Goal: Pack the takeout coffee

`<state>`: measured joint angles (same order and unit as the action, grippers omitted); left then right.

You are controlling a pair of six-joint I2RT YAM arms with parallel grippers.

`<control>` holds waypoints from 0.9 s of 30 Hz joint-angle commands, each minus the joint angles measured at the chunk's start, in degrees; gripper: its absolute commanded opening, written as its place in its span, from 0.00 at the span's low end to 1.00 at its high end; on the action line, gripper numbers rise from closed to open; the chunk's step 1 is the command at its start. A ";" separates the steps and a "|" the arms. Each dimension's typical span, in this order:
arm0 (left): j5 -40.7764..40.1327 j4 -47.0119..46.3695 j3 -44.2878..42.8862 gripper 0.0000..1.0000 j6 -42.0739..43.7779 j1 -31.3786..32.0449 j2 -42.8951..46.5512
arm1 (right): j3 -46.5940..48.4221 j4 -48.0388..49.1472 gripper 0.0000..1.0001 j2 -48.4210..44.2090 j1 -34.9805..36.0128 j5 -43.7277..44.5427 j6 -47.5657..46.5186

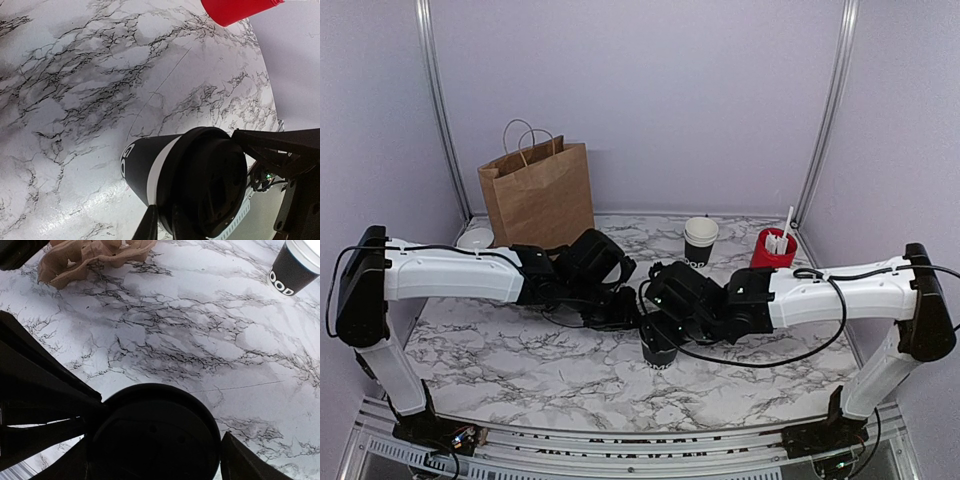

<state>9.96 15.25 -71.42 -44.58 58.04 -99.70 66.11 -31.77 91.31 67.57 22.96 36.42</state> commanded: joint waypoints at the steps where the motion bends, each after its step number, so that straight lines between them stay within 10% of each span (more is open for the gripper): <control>1: -1.10 6.55 1.49 0.11 -0.29 0.71 -3.20 | -2.33 -4.17 0.84 3.78 1.14 -2.66 -0.29; 27: 1.36 4.39 1.67 0.01 0.72 0.80 -4.21 | -8.55 -10.06 0.86 5.34 2.43 -1.12 6.66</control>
<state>9.91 14.52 -71.42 -44.36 58.04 -99.85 62.96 -28.67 91.53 69.10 26.30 42.83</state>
